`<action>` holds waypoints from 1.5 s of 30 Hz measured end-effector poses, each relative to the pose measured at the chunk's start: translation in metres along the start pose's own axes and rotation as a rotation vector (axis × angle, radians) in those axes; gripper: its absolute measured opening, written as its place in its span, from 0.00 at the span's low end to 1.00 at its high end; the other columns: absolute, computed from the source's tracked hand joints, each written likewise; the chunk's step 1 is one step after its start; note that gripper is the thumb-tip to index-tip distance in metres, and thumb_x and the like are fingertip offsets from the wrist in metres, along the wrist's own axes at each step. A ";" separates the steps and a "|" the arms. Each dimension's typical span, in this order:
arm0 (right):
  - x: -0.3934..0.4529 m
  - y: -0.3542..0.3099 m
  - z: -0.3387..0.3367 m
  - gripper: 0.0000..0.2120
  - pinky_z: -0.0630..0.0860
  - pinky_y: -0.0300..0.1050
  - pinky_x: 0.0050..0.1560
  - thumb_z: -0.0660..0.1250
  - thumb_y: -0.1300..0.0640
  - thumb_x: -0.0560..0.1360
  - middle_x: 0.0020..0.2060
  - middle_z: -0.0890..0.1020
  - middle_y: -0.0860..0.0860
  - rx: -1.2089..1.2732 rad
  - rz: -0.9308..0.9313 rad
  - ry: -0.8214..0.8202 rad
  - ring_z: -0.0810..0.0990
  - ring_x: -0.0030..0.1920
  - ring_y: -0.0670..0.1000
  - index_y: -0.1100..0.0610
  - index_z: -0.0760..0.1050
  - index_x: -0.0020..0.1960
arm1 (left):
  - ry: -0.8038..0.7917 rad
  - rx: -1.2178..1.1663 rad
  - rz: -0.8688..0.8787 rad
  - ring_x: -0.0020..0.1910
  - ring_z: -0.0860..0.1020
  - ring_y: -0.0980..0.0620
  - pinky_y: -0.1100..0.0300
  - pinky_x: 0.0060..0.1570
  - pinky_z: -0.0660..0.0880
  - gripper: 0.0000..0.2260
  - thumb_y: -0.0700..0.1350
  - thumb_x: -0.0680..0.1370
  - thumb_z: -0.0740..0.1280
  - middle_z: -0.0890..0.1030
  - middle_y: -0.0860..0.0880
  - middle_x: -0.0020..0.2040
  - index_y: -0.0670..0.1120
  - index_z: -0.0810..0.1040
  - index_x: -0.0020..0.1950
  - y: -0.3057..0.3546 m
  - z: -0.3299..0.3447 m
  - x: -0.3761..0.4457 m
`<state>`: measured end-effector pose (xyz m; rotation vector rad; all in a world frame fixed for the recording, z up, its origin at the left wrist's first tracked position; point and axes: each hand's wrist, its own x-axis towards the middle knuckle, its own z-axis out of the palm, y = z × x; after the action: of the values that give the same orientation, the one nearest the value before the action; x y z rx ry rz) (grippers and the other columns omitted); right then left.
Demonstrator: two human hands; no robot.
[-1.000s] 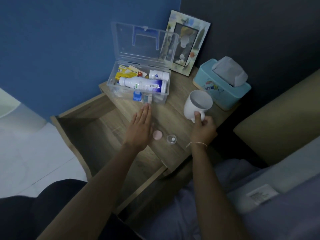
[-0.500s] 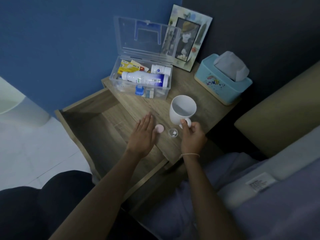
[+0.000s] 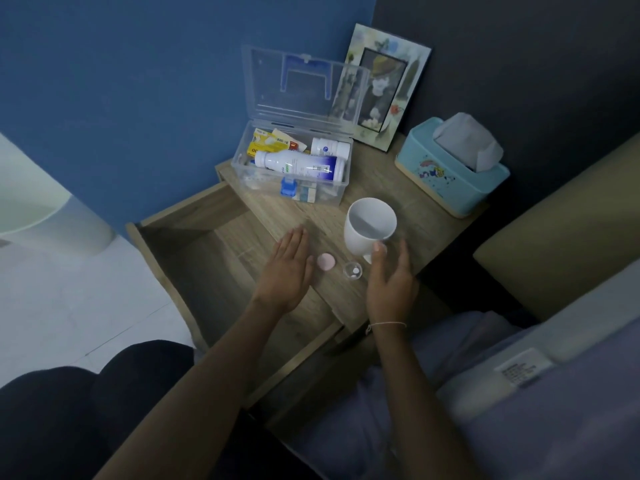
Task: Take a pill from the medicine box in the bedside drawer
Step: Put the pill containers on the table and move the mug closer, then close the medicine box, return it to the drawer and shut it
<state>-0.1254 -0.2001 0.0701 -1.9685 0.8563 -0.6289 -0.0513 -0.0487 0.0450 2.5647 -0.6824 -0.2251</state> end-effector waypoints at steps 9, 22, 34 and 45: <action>0.028 -0.069 0.021 0.28 0.49 0.51 0.78 0.51 0.47 0.81 0.76 0.60 0.57 -0.110 -0.360 -0.113 0.52 0.78 0.51 0.61 0.55 0.76 | 0.174 0.052 0.032 0.79 0.45 0.48 0.56 0.76 0.43 0.25 0.51 0.83 0.50 0.49 0.44 0.79 0.44 0.48 0.78 -0.002 -0.062 0.022; 0.192 -0.137 0.103 0.36 0.45 0.46 0.75 0.55 0.44 0.80 0.79 0.44 0.55 -0.225 -0.325 -0.323 0.43 0.78 0.54 0.59 0.41 0.78 | 0.324 -0.109 -0.042 0.78 0.53 0.44 0.53 0.76 0.49 0.26 0.48 0.83 0.54 0.53 0.41 0.79 0.40 0.51 0.77 -0.054 -0.165 0.165; 0.212 -0.148 0.109 0.21 0.71 0.53 0.66 0.55 0.44 0.79 0.62 0.77 0.51 0.289 -0.044 -0.209 0.76 0.62 0.52 0.52 0.72 0.67 | 0.438 0.090 0.120 0.74 0.59 0.38 0.49 0.76 0.54 0.22 0.42 0.80 0.56 0.65 0.38 0.73 0.36 0.62 0.73 -0.050 -0.184 0.211; 0.179 -0.109 0.080 0.29 0.76 0.35 0.53 0.76 0.51 0.68 0.57 0.80 0.49 -0.094 -0.213 -0.568 0.80 0.56 0.44 0.58 0.74 0.66 | 0.565 -0.019 0.037 0.64 0.68 0.37 0.47 0.66 0.66 0.18 0.41 0.81 0.60 0.65 0.38 0.74 0.41 0.69 0.71 -0.066 -0.107 0.102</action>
<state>0.0795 -0.2539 0.1425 -2.1798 0.3328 -0.1229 0.0935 -0.0066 0.1029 2.4189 -0.5004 0.4868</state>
